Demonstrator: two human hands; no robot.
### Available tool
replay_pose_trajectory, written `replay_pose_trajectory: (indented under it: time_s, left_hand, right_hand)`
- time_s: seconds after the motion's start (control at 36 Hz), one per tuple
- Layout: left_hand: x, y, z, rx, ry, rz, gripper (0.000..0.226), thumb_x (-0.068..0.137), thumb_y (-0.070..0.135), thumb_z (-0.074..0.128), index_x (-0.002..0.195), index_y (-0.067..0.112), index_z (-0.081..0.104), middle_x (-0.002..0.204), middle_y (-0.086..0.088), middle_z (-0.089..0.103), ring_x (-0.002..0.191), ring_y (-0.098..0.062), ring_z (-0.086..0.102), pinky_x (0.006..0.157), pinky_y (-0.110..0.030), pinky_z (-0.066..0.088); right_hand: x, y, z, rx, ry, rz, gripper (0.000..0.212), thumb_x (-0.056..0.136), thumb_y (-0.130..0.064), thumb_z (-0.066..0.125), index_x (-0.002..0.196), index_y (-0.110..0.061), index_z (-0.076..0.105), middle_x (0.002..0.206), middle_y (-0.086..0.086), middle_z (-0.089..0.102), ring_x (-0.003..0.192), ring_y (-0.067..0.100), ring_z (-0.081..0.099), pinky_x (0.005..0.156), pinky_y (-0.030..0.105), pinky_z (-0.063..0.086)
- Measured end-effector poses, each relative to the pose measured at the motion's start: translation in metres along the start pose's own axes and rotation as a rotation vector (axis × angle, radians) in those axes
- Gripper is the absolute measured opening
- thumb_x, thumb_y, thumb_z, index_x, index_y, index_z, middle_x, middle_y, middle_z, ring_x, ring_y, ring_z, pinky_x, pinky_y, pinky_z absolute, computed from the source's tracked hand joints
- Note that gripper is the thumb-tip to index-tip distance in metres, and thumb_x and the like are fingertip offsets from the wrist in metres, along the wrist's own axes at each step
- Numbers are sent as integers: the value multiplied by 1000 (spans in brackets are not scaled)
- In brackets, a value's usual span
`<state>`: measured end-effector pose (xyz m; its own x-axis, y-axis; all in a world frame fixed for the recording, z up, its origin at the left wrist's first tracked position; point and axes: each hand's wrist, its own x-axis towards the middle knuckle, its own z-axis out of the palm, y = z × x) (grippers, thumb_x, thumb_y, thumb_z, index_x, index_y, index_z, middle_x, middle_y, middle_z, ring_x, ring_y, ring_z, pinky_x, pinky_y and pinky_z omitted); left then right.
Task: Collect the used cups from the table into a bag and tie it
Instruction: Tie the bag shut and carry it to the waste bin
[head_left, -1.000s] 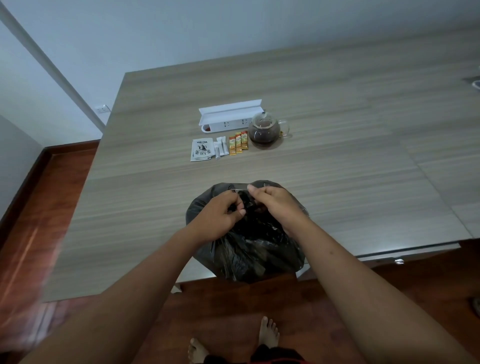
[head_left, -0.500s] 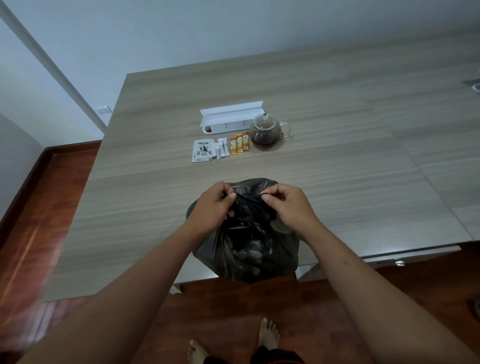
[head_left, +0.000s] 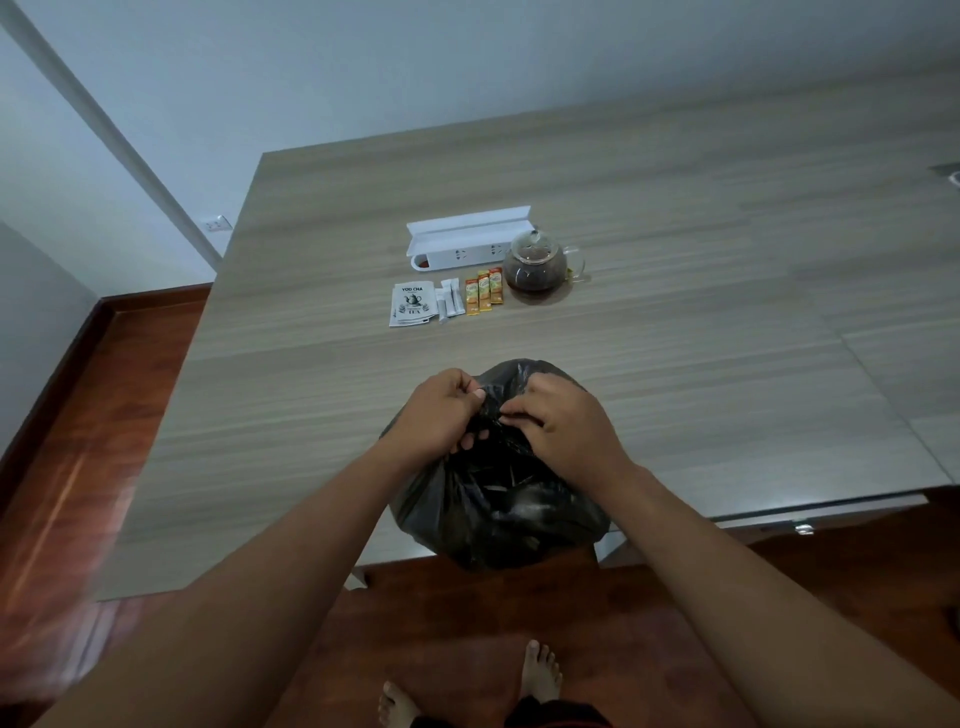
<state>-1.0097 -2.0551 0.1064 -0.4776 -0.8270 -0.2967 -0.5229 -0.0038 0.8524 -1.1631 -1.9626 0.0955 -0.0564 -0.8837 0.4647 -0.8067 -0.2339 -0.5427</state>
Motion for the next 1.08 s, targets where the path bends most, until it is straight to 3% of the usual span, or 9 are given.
replay_pose_trajectory:
  time_s: [0.22,0.42,0.56,0.67,0.72,0.81,0.92,1.0,1.08]
  left_hand:
    - [-1,11,-3,-3,-88,-53,15,102,21,45,89,13,50,53,-6,65,36,-15,52,36,-22,38]
    - [1,17,-7,16,-162,-74,15,100,20,46,90,11,53,52,-7,64,35,-15,49,36,-22,37]
    - [4,21,-11,-3,-214,-90,4,94,11,54,98,10,54,54,-6,64,38,-14,50,37,-21,38]
    - [1,22,-26,-108,-350,30,34,83,-12,64,103,9,45,74,-8,58,59,-16,52,52,-24,43]
    - [-2,20,-31,52,-364,173,29,80,-11,69,92,10,54,78,-5,57,70,-16,54,67,-29,46]
    - [-3,17,-28,318,-199,346,22,77,-4,73,71,17,70,84,-1,64,79,-12,63,80,-30,50]
    - [-8,11,-22,402,-1,405,28,77,-8,65,76,17,79,102,-1,66,98,-14,62,85,-22,48]
    - [-12,4,-19,312,7,387,13,85,8,67,81,13,79,115,1,63,109,-12,58,92,-19,42]
    - [-14,2,-13,253,-82,325,33,84,51,68,84,19,75,124,6,58,114,-6,54,96,-24,42]
  right_hand:
    - [-5,8,-11,-195,59,-301,4,85,-8,74,86,-6,76,67,5,56,62,23,54,50,38,47]
    - [-3,0,-10,-297,-220,-307,21,84,-5,71,105,-3,73,79,8,58,70,24,55,52,31,45]
    - [13,-3,-7,-222,-455,30,21,93,-14,56,103,-15,73,95,2,53,93,24,55,67,31,40]
    - [35,4,-19,58,-646,403,20,97,-19,57,106,-15,74,104,3,68,100,20,61,83,31,46]
    - [39,8,-26,322,-706,566,18,97,-13,56,99,-13,74,90,7,70,83,18,62,75,33,48]
    - [43,12,-30,628,-734,771,22,99,-5,51,87,-12,68,71,3,58,63,12,49,54,25,43]
    - [45,12,-25,809,-688,936,26,99,-2,45,84,-14,63,69,1,52,60,9,42,47,18,38]
    - [45,11,-20,857,-642,970,25,99,-2,43,86,-15,60,70,1,50,57,8,39,47,17,39]
    - [44,12,-13,889,-584,990,29,100,-4,43,80,-17,60,68,1,50,57,8,40,49,19,39]
